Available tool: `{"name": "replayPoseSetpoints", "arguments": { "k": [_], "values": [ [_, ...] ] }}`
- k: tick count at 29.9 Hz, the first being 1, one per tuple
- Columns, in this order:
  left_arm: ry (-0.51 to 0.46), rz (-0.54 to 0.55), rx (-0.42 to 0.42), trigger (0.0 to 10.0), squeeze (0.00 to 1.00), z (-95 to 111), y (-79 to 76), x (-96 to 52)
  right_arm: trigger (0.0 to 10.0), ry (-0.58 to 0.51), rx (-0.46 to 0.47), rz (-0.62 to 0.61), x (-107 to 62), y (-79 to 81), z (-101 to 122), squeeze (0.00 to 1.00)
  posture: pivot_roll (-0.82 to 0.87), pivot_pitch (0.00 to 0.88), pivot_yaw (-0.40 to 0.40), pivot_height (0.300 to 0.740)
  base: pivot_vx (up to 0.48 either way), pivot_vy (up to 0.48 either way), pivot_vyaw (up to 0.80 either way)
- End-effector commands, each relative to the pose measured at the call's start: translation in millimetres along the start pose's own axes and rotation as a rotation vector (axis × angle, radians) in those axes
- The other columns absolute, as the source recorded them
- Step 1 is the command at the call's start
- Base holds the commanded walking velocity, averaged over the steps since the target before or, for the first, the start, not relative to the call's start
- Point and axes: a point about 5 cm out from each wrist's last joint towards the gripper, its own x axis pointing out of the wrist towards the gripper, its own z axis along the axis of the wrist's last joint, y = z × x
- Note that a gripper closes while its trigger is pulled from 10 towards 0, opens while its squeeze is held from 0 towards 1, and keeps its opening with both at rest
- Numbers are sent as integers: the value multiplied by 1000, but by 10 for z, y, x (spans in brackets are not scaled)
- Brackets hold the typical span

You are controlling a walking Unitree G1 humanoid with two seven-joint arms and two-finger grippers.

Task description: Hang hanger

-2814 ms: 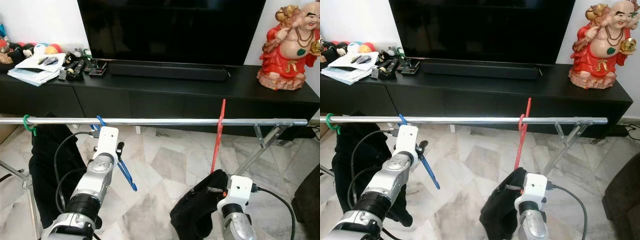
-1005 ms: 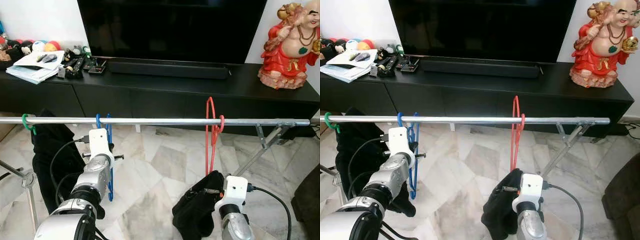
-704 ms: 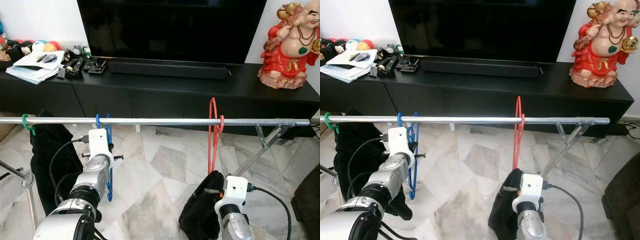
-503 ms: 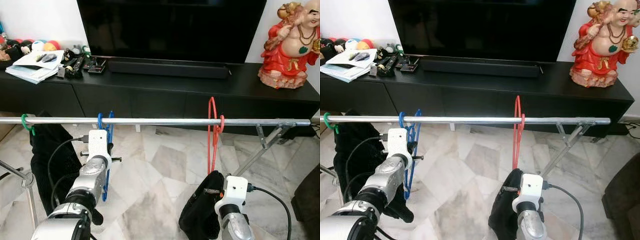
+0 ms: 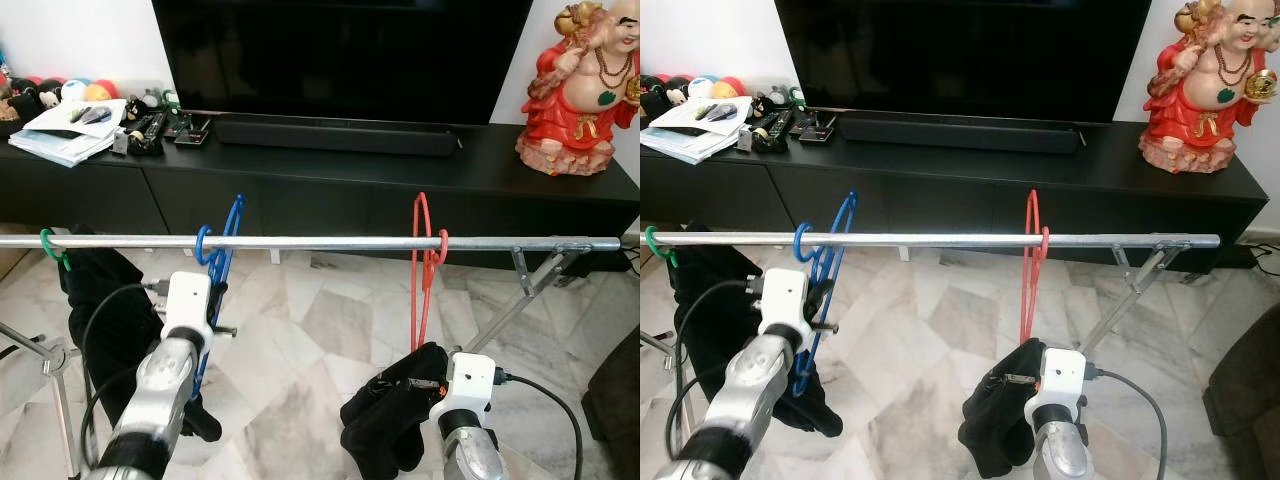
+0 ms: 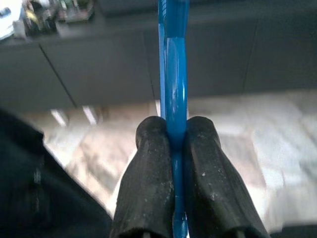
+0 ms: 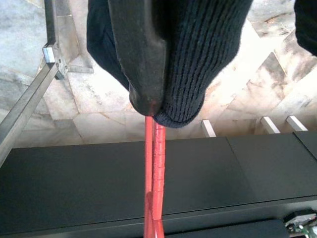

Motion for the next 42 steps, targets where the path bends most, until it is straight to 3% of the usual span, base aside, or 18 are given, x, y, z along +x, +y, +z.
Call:
{"name": "replayPoseSetpoints", "arguments": {
  "k": [1, 2, 3, 17, 31, 42],
  "values": [
    [-6, -12, 29, 5176, 0, -6, 15, -39, 10000, -30, -10, 9, 8, 15, 51, 0, -92, 86, 22, 740, 0, 0, 0],
    [-6, -12, 29, 5176, 0, -6, 15, -39, 10000, -30, -10, 9, 8, 15, 51, 0, -92, 86, 22, 740, 0, 0, 0],
    [10, -13, 23, 10000, 0, -60, -1, -88, 10000, -30, -11, 8, 9, 12, 52, 0, -93, 84, 23, 740, 0, 0, 0],
    [47, -23, 6, 10000, 0, -175, -127, -294, 10000, -24, -19, -4, -15, -7, 25, 0, -103, 72, 37, 740, 0, 0, 0],
    [65, -21, -19, 10000, 0, -169, -172, -292, 10000, -19, -21, -10, -27, -7, 7, 0, -106, 57, 42, 740, 0, 0, 0],
    [76, -26, -21, 10000, 0, -178, -191, -309, 10000, -9, -24, -14, -33, -15, -13, 0, -102, 56, 42, 740, 0, 339, 0]
  ]
}}
